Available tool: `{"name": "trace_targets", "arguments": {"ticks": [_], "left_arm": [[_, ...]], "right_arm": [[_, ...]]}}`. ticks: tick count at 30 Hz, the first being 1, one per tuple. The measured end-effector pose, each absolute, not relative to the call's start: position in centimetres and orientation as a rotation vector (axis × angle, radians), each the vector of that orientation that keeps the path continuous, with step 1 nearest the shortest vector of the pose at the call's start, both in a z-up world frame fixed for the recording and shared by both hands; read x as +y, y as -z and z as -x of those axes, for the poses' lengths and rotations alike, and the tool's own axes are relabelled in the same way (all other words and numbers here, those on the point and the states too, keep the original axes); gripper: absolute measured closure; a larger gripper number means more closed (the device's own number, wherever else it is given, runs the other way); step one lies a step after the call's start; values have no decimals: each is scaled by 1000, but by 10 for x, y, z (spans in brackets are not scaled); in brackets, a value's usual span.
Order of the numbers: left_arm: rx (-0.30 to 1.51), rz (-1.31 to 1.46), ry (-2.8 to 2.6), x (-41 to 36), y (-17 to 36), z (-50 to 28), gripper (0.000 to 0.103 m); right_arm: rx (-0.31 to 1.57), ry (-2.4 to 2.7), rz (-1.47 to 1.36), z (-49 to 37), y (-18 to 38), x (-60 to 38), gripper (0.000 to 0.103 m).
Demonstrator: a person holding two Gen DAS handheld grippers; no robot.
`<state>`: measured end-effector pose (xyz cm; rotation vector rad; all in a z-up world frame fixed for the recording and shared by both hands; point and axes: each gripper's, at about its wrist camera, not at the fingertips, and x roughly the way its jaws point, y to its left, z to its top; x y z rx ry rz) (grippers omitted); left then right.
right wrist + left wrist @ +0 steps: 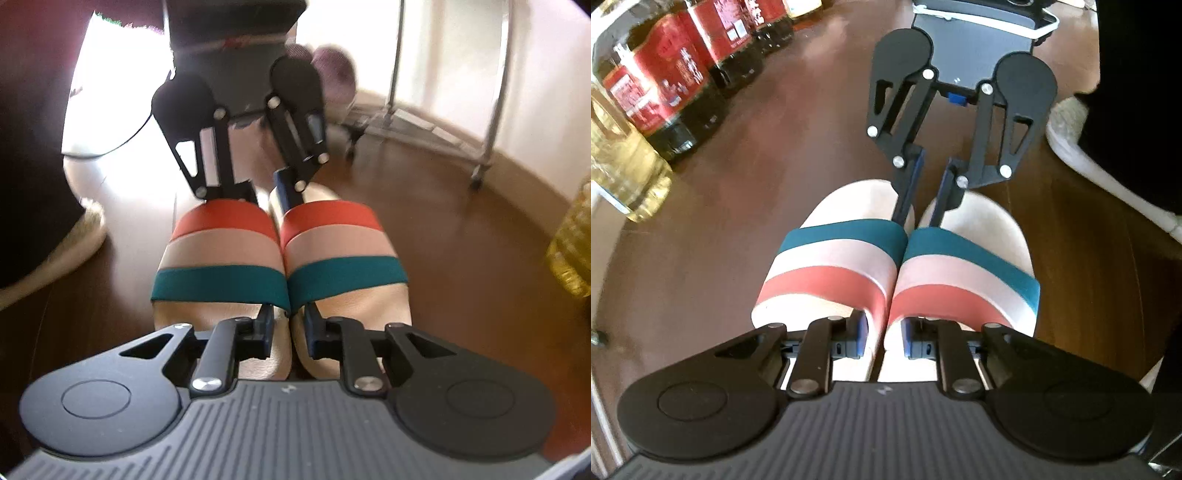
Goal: Organize scattered shoes
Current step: 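Carry the striped slides with both tools to the rack's bottom shelf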
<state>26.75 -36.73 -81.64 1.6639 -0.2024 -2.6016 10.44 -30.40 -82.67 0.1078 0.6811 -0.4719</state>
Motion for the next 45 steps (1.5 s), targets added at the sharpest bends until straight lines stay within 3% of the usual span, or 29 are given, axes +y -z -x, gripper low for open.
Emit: {"name": "trace_targets", "arguments": {"ticks": [10,20,26,28,33,38,40,42,45], "left_arm": [[-373,-1717,2534,-401,771,-224,83],[-621,-1790,2384,-496,750,-261,82],[-628,-1855,2287,-569,774,-313,82],[-615,-1865,2262,-590,784,-329,81],[-561,-1819,2281,-626,788,-360,80],[-482,-1782,2285,-656,787,-380,66],[-425,-1782,2214,-666,783,-383,49],[-504,-1744,2084,-661,780,-386,36],[-501,-1657,1920,-649,775,-392,36]], "right_arm": [[608,569,-69,-78,797,-325,88],[536,713,-4,-121,786,-413,88],[548,749,-24,-189,803,-495,88],[561,755,-47,-211,810,-521,95],[588,778,-111,-250,815,-569,97],[613,765,-131,-271,804,-609,97],[636,742,-143,-276,800,-618,98],[665,720,-143,-283,796,-625,97],[694,710,-122,-285,794,-621,89]]}}
